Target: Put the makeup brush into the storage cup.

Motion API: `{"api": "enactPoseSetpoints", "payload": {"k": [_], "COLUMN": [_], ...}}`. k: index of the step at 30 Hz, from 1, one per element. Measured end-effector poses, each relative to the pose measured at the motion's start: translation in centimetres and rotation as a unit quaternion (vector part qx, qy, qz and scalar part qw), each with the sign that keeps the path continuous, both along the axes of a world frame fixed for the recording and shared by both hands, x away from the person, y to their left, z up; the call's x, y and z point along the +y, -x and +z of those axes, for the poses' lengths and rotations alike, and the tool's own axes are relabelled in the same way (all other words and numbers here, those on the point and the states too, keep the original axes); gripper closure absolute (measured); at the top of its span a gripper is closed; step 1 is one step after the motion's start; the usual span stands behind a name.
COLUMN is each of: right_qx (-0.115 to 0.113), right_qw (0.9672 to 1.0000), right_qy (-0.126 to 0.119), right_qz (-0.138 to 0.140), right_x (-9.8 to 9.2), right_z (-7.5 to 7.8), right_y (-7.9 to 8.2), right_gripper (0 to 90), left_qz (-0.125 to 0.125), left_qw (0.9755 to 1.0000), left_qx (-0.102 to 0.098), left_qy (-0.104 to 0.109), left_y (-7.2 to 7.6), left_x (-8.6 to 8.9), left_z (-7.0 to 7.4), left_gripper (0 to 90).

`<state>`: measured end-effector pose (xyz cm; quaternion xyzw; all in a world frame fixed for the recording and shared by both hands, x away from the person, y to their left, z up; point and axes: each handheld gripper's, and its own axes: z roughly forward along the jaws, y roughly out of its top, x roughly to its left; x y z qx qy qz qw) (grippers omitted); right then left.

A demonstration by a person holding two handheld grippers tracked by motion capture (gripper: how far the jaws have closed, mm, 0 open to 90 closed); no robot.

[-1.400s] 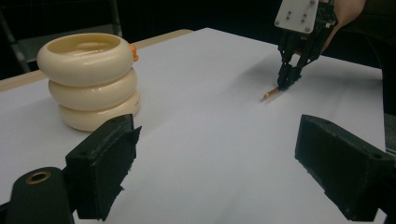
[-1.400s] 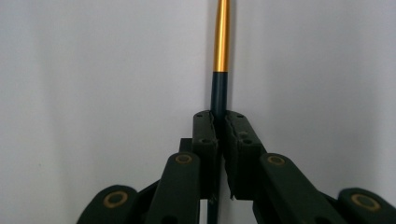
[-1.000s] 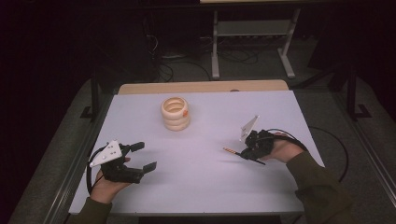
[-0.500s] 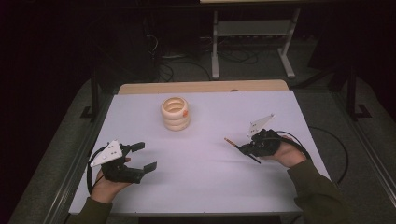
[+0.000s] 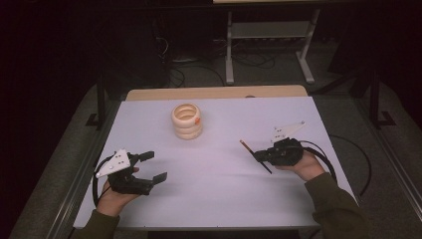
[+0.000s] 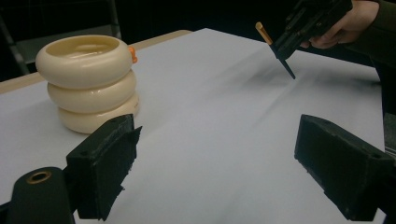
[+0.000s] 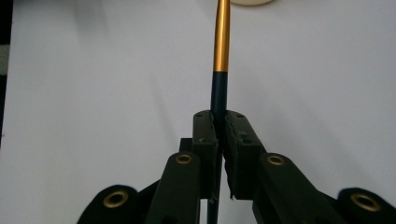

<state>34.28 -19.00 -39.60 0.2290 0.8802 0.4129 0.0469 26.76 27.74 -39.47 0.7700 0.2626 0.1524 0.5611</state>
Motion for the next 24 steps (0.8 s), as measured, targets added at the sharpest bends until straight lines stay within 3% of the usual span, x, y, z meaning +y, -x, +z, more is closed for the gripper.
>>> {"api": "enactPoseSetpoints", "payload": {"k": [10, 14, 24], "right_qx": [-0.003, -0.002, -0.012], "right_qw": [0.9993, 0.9990, 0.9985], "right_qy": [-0.036, -0.044, -0.054], "right_qz": [-0.001, -0.002, -0.007], "right_x": [-0.2, -0.2, -0.1], "right_z": [0.4, 0.5, 0.8], "right_y": [0.0, 0.0, 0.0], "right_gripper": [82.4, 82.4, 82.4], "left_qz": [-0.007, -0.014, -0.038], "left_qw": [0.9999, 0.9996, 0.9989], "left_qx": [-0.006, -0.004, -0.009], "left_qy": [0.013, 0.024, 0.026], "left_y": [-1.0, -1.4, -2.5], "left_x": [-0.6, -1.0, -2.4], "left_z": [0.9, 1.0, 1.7], "left_gripper": [12.3, 12.3, 12.3]}}
